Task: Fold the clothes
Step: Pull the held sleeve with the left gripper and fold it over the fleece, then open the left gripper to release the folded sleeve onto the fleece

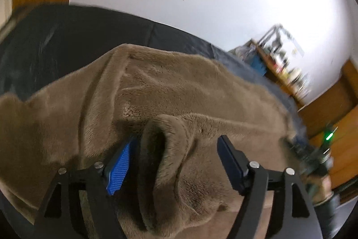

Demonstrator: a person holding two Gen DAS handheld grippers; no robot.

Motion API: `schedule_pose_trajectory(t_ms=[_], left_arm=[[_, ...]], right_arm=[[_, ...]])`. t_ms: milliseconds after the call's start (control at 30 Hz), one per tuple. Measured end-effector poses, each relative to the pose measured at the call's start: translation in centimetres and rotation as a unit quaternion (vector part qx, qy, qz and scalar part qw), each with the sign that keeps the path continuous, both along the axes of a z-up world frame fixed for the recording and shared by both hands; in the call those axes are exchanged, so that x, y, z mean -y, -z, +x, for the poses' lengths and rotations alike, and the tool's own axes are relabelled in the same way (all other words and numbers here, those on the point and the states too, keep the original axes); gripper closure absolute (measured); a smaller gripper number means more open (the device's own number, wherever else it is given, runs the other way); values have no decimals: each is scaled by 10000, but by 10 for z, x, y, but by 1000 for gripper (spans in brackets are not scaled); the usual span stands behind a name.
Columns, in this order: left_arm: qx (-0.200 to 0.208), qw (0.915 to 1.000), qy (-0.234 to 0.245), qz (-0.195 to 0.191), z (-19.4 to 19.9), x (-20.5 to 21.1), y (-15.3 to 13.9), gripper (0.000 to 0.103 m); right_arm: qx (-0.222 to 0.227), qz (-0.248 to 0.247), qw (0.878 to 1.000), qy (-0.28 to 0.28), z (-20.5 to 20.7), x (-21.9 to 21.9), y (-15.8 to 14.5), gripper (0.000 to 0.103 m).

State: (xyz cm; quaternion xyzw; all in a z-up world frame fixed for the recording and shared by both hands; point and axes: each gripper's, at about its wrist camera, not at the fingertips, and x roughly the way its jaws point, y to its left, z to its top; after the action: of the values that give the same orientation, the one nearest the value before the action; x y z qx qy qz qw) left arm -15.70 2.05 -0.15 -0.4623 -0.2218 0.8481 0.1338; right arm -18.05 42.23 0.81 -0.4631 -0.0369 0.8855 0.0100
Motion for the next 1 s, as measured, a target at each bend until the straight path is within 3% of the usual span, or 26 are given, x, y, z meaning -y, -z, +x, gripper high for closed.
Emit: schedule_pose_trajectory(t_ms=[67, 200, 300, 433, 567, 833, 1000], left_arm=[[18, 9999, -33, 101, 4, 7, -4, 24], [9, 9999, 83, -98, 16, 6, -12, 23], [79, 9993, 309, -201, 28, -1, -13, 23], [99, 9970, 450, -629, 47, -10, -9, 23], [41, 9906, 387, -1309, 64, -18, -1, 23], [-272, 9812, 146, -1907, 70, -18, 3, 20], [-355, 9724, 99, -2303, 64, -24, 6, 16]], right_arm=[[-66, 163, 9998, 55, 11, 2, -5, 15], [-373, 503, 9980, 40, 47, 14, -26, 15], [-651, 340, 9973, -61, 77, 30, -41, 15], [-780, -29, 9969, -132, 102, 52, -46, 15], [-845, -16, 9963, -159, 112, 62, -35, 15], [-526, 42, 9986, 70, 110, 55, -4, 15], [-440, -33, 9990, 117, 108, 50, -1, 14]])
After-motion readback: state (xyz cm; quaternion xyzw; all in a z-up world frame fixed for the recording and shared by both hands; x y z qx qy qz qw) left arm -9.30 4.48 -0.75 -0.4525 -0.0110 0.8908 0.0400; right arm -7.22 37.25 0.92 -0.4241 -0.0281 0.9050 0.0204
